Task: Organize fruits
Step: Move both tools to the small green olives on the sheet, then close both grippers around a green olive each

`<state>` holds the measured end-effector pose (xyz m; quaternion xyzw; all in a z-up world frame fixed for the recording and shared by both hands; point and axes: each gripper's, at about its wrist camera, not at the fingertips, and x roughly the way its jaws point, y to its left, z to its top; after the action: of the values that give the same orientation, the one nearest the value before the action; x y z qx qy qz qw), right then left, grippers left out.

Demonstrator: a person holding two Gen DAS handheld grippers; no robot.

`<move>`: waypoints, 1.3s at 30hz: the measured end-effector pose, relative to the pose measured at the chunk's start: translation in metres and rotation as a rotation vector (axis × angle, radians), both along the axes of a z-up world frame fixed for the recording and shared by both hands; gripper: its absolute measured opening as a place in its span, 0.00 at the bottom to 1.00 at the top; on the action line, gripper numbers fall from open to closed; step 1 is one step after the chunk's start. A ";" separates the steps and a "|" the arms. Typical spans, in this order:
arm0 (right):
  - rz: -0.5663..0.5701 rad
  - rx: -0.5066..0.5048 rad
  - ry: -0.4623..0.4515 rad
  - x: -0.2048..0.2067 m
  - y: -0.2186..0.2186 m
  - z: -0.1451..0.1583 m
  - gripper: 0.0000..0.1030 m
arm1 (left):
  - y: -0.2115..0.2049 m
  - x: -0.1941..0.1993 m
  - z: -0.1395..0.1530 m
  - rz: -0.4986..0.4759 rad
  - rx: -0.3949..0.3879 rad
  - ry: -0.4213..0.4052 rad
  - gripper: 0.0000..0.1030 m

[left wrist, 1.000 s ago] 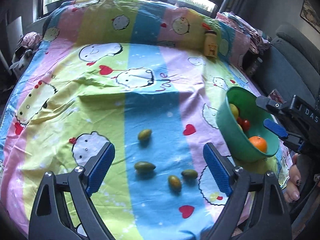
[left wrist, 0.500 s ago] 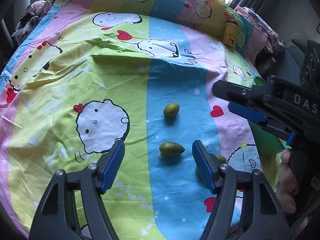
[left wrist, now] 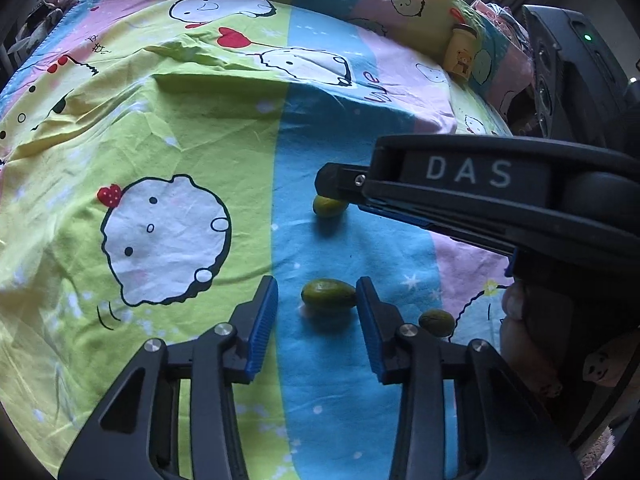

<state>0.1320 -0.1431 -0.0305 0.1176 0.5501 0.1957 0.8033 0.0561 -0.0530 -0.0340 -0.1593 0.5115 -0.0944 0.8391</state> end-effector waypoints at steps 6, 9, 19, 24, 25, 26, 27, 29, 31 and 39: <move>0.007 -0.020 0.017 0.005 0.005 -0.008 0.27 | 0.000 0.001 -0.002 -0.007 -0.042 -0.002 0.26; 0.009 -0.012 0.019 0.007 0.004 -0.010 0.25 | 0.000 0.002 -0.002 -0.009 -0.044 -0.005 0.26; 0.021 -0.024 -0.016 0.005 0.008 -0.009 0.23 | 0.000 -0.002 0.002 -0.009 -0.045 -0.018 0.22; -0.003 -0.017 -0.024 0.003 0.002 -0.006 0.23 | -0.002 -0.004 0.007 -0.014 -0.039 -0.031 0.19; -0.005 -0.010 -0.027 0.001 0.000 -0.004 0.23 | -0.003 -0.005 0.008 -0.018 -0.040 -0.034 0.18; -0.010 -0.003 -0.033 0.000 -0.002 -0.002 0.23 | -0.004 -0.005 0.009 -0.023 -0.039 -0.037 0.18; -0.016 0.004 -0.039 -0.001 -0.005 0.000 0.23 | -0.004 -0.005 0.009 -0.024 -0.039 -0.038 0.18; -0.024 0.019 -0.050 -0.004 -0.010 0.005 0.23 | -0.006 -0.005 0.008 -0.029 -0.035 -0.040 0.18; -0.035 0.041 -0.059 -0.007 -0.016 0.010 0.23 | -0.006 -0.004 0.008 -0.025 -0.030 -0.043 0.18; -0.130 0.086 -0.126 -0.024 -0.055 0.032 0.23 | -0.006 -0.010 0.022 -0.023 -0.050 -0.102 0.18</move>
<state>0.1085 -0.1985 0.0012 0.1751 0.4806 0.1736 0.8415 0.0458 -0.0587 -0.0117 -0.1694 0.4674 -0.1250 0.8586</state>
